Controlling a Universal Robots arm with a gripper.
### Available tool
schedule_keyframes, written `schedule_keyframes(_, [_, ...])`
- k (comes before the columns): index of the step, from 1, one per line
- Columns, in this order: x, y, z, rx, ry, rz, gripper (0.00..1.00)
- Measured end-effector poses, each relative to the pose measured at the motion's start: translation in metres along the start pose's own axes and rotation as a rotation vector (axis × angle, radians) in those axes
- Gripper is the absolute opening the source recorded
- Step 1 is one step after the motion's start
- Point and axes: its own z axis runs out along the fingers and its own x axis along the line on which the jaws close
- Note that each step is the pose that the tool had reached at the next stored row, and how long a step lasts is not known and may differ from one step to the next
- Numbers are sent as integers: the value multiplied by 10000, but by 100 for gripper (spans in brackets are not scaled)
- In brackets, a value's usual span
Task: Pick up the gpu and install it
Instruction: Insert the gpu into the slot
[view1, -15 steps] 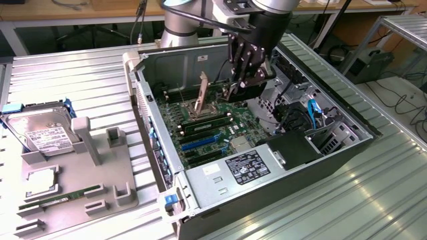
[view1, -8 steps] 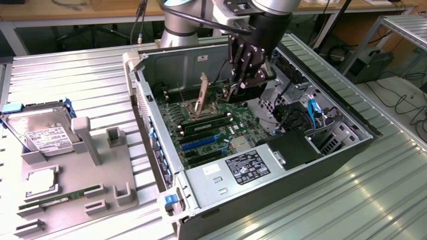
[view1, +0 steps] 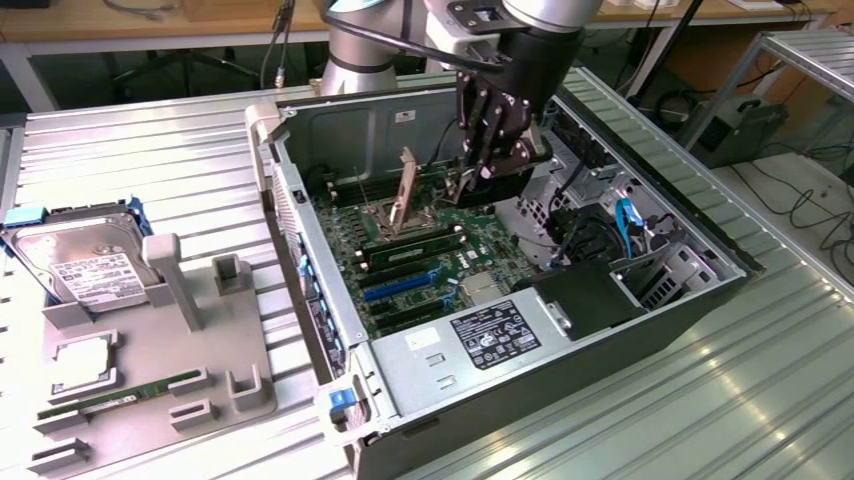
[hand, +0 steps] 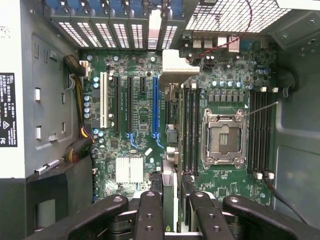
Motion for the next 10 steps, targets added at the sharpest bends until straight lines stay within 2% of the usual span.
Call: schedule_keyframes(10, [9,-1,20,0,-1,-1,26])
